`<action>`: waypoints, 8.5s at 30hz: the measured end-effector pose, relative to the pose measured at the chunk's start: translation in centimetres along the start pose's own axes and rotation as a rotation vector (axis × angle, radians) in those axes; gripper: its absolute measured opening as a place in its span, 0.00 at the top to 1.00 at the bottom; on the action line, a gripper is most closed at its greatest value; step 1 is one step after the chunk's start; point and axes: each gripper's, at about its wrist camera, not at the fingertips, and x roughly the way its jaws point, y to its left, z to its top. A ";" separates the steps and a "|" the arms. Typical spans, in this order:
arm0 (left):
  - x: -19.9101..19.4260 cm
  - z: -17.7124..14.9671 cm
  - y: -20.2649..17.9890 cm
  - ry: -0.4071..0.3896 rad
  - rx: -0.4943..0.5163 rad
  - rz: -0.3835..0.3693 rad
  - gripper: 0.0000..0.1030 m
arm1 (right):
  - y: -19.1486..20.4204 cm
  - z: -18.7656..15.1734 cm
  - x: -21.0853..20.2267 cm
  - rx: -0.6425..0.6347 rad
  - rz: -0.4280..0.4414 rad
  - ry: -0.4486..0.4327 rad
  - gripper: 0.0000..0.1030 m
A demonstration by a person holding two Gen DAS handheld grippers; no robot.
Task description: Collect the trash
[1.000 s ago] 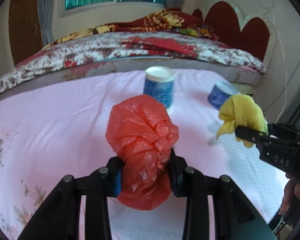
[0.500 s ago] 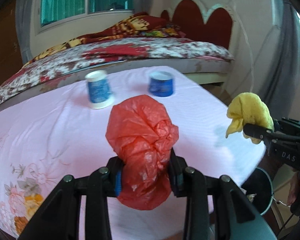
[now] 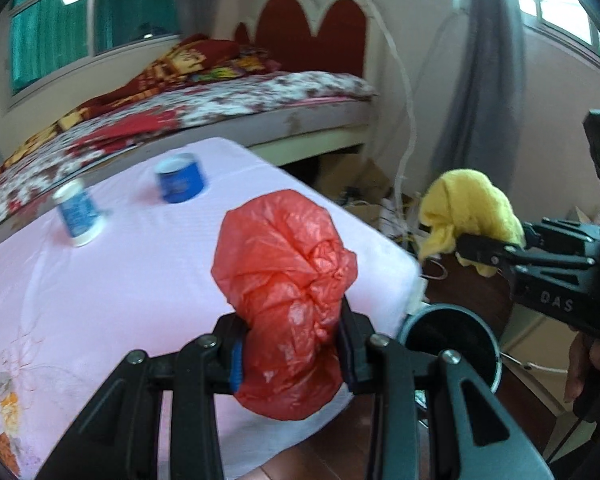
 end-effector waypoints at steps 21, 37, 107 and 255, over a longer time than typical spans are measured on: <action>3.4 -2.8 -14.0 0.116 0.191 -0.211 0.64 | -12.6 -10.5 -1.6 0.191 -0.104 0.135 0.64; 9.3 -6.4 -18.8 0.273 0.259 -0.295 0.65 | -16.3 -15.6 2.6 0.214 -0.121 0.286 0.63; -2.1 -2.7 1.3 0.004 -0.064 0.099 0.01 | -1.5 -4.5 -0.4 0.070 -0.011 0.061 0.00; -4.5 4.8 24.0 -0.079 -0.207 0.238 0.50 | 23.1 15.9 5.5 -0.224 0.187 -0.034 0.25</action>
